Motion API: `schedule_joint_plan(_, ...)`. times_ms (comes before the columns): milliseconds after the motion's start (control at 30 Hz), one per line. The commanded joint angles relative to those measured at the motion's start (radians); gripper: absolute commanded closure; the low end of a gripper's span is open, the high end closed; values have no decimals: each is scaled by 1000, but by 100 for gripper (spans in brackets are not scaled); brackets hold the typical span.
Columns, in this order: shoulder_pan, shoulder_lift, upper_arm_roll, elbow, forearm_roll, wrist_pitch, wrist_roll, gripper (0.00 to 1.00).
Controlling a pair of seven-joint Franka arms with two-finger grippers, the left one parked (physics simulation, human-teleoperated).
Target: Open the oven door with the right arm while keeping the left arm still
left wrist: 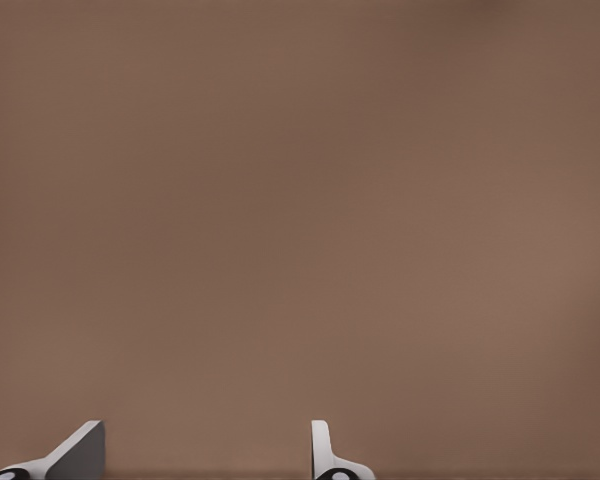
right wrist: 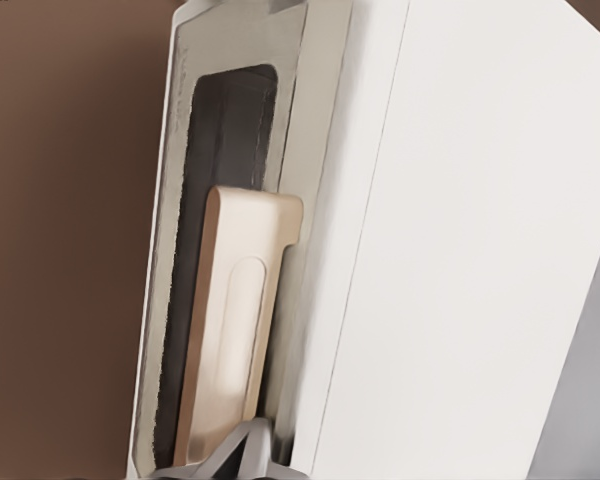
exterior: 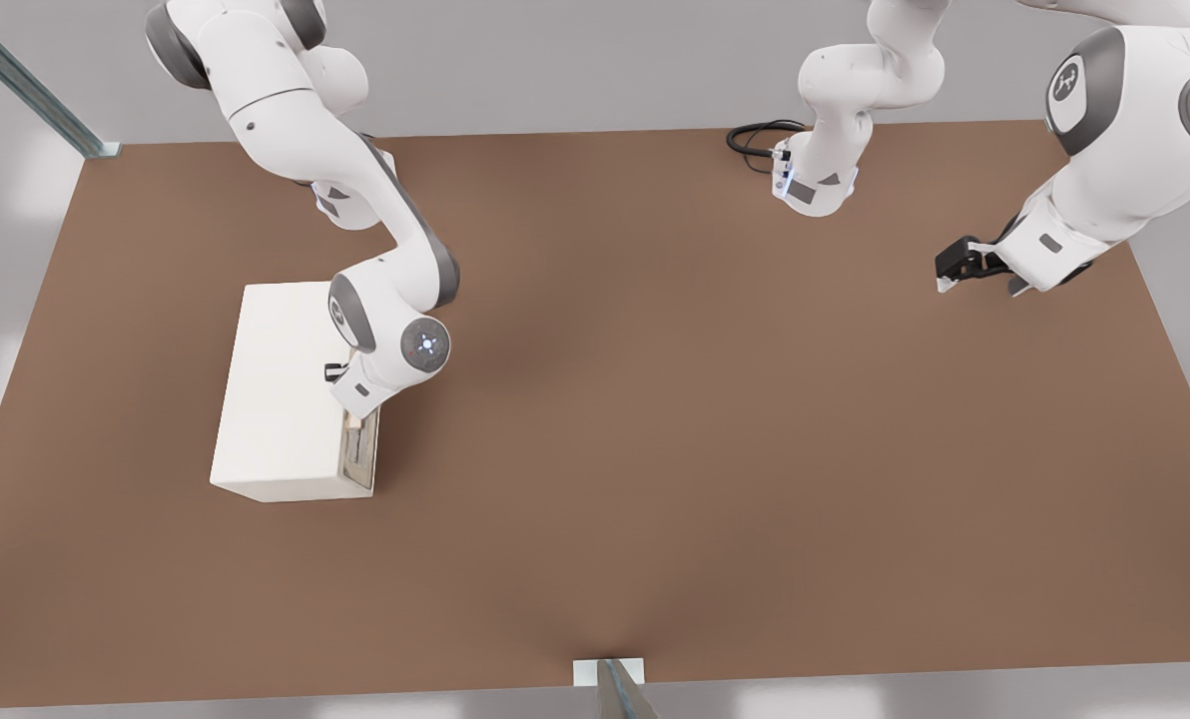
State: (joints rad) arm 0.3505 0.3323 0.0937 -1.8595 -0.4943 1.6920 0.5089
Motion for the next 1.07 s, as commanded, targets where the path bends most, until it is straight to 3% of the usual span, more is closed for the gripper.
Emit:
schedule_joint_plan(0, 1, -1, 1, 2, 0, 8, 105, 79)
schedule_joint_plan(200, 44, 14, 31, 62, 39, 6, 118, 79)
schedule_joint_plan(267, 13, 82, 23, 262, 168, -104, -42, 79)
schedule_joint_plan(300, -41, 102, 23, 325, 198, -143, -162, 44)
schedule_joint_plan(333, -177, 102, 21, 365, 338, -141, -363, 0)
schedule_joint_plan(400, -335, 39, 21, 378, 424, -166, -578, 0)
schedule_joint_plan(500, -412, -179, 17, 292, 484, -199, -590, 0)
schedule_joint_plan(567, -418, -256, 11, 223, 482, -199, -592, 0)
schedule_joint_plan(1033, -418, -306, 11, 161, 470, -175, -593, 0)
